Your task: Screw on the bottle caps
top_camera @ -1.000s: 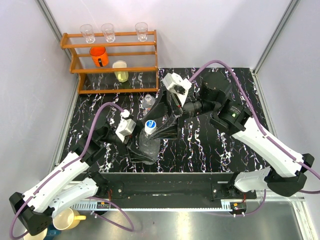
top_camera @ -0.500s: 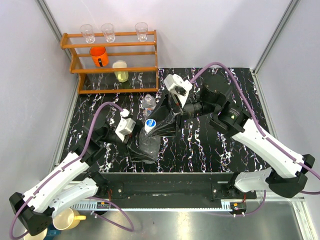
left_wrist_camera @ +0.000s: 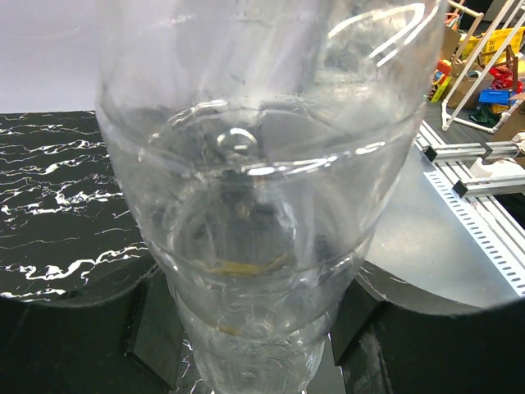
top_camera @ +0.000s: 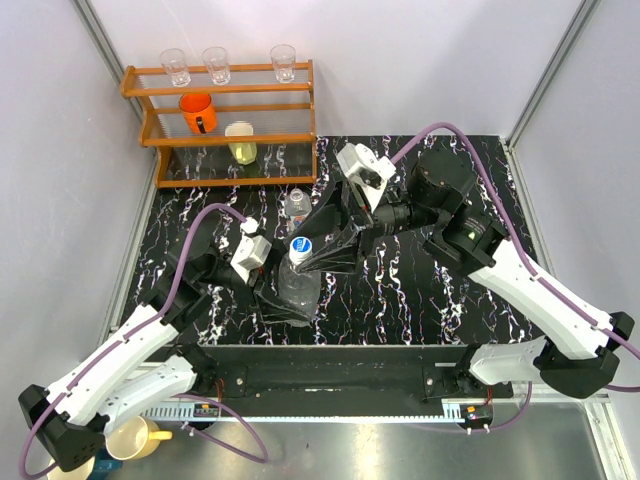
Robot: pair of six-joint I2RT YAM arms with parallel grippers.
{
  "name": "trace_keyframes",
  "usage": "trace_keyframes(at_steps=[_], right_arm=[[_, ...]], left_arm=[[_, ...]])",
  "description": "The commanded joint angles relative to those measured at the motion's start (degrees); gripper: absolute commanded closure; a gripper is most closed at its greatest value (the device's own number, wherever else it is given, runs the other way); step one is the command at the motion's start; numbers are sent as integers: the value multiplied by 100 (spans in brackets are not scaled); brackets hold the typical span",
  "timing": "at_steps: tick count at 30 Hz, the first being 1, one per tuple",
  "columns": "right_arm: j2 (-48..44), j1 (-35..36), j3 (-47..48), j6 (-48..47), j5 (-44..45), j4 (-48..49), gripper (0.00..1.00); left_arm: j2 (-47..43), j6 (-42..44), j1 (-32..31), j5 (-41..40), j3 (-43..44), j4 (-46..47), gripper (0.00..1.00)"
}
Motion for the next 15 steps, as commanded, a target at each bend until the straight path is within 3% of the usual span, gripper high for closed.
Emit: trace_keyframes(at_steps=[1, 5, 9, 15], right_arm=[[-26, -79, 146, 140, -165, 322, 43], [9, -96, 163, 175, -192, 349, 66], [0, -122, 93, 201, 9, 279, 73], [71, -123, 32, 78, 1336, -493, 82]], left_arm=[[-83, 35, 31, -45, -15, 368, 57], [-100, 35, 31, -106, -33, 360, 57], [-92, 35, 40, -290, 11, 272, 58], [-100, 289, 58, -790, 82, -105, 63]])
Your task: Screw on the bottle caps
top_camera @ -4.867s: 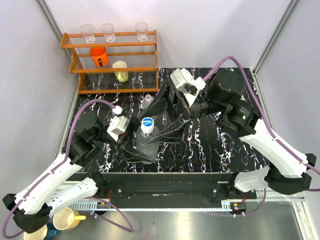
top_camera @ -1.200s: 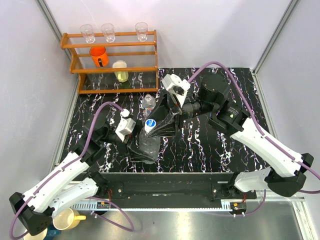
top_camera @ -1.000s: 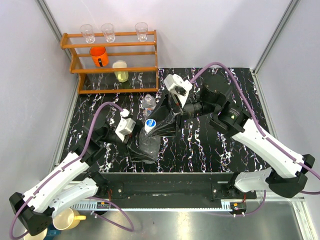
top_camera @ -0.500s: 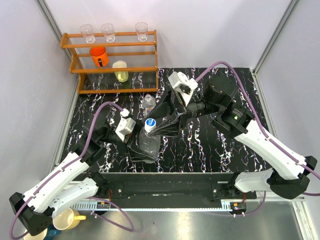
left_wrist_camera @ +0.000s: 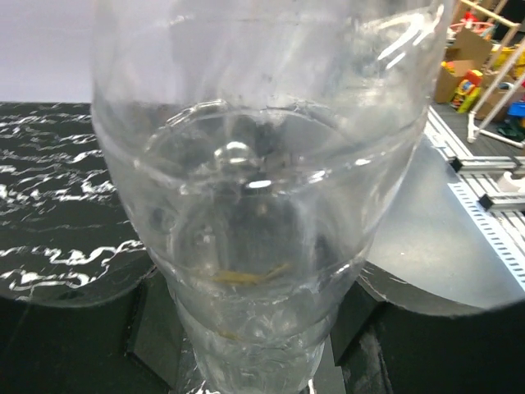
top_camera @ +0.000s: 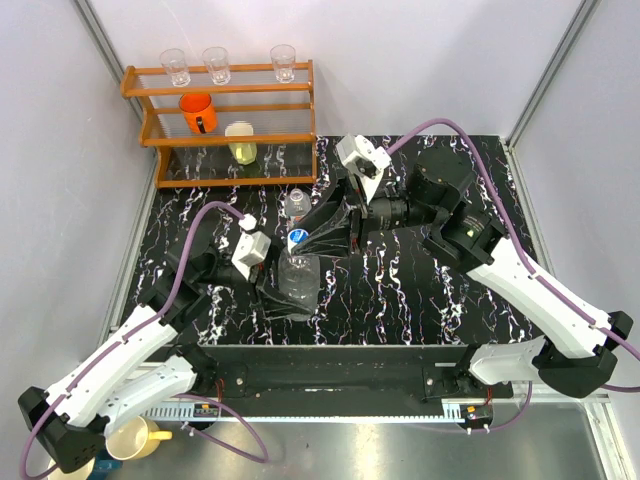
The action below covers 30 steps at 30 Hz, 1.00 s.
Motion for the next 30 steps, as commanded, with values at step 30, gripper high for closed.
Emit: trace_keyframes(at_steps=[30], right_arm=[[979, 1865, 902, 938, 8306, -985, 68]], left_arm=[[-314, 1024, 44, -4531, -243, -546, 69]])
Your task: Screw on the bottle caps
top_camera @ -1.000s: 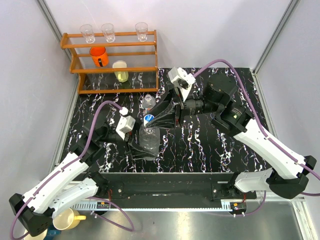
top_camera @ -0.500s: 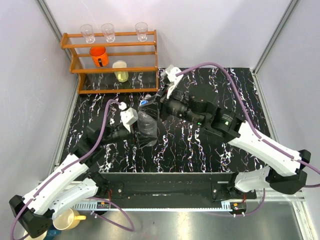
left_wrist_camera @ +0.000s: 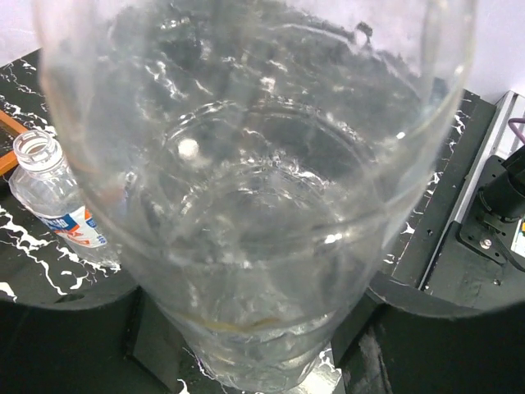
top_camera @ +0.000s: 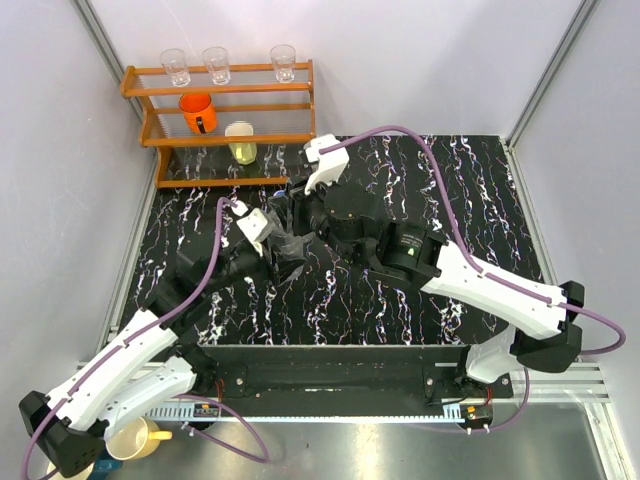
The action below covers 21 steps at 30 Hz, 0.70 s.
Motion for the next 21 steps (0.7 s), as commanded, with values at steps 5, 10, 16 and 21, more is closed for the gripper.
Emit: trace_keyframes(at_steps=[5, 10, 16, 21], right_arm=[[-818, 99, -120, 291, 220, 421, 38], [-1689, 99, -744, -498, -984, 826, 22], [-2427, 91, -1166, -1272, -2766, 809, 13], [-2595, 47, -1272, -1511, -4095, 721, 10]], left_arm=[[-143, 351, -50, 34, 60, 713, 69], [-161, 281, -14, 1812, 43, 975, 66], [58, -124, 12, 4715, 69, 1179, 64], [217, -80, 12, 5501, 306, 872, 63]])
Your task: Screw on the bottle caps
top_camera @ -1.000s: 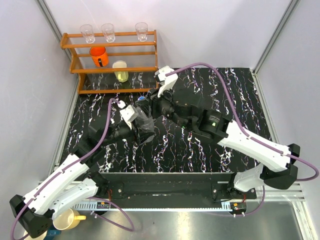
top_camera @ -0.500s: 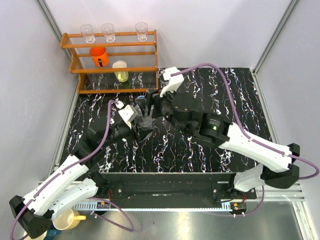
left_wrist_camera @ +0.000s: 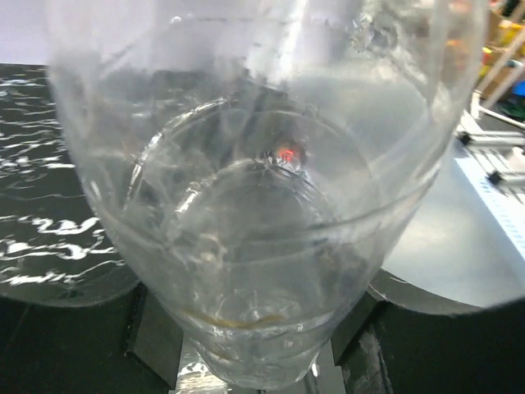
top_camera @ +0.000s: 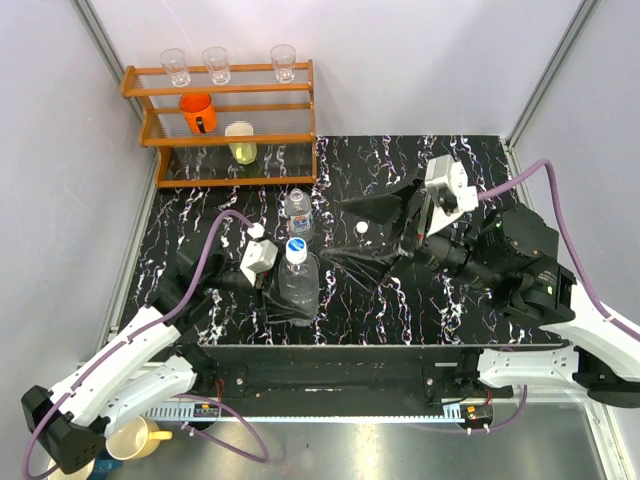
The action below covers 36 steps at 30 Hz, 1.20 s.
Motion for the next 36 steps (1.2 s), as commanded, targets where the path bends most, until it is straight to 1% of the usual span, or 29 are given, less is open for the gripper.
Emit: trace_keyframes(at_steps=[1, 3, 4, 5, 8, 12, 16, 20, 22, 30, 33, 36], right_arm=[[76, -93, -70, -440, -1419, -24, 10], [216, -260, 35, -440, -1919, -112, 10], [269, -487, 61, -292, -2138, -130, 10], [330, -602, 114, -204, -2645, -130, 10], [559, -902, 202, 69, -3473, -95, 11], [752, -1008, 229, 166, -3774, 19, 12], [919, -1069, 281, 359, -4196, 299, 12], [1148, -1069, 404, 605, -4714, 362, 16], [1236, -1078, 378, 685, -4786, 371, 20], [1289, -1069, 290, 834, -4821, 493, 24], [1298, -1069, 264, 904, -4874, 599, 29], [1306, -1069, 194, 1018, -4909, 731, 39]], left_arm=[[125, -62, 16, 1663, 350, 161, 64], [204, -142, 16, 1875, 403, 143, 63], [222, -151, 8, 2041, 420, 143, 63], [231, -168, 8, 2095, 429, 143, 63], [257, -186, -1, 2271, 473, 20, 63], [240, -195, -19, 2474, 482, 29, 63], [231, -159, -36, 2421, 456, 20, 63], [213, -81, -28, 2316, 456, 29, 64], [204, -45, -28, 2281, 464, 20, 64], [196, -19, -28, 2236, 465, 20, 65], [187, -10, -28, 2193, 482, 20, 65], [178, -1, -28, 2114, 482, 20, 65]])
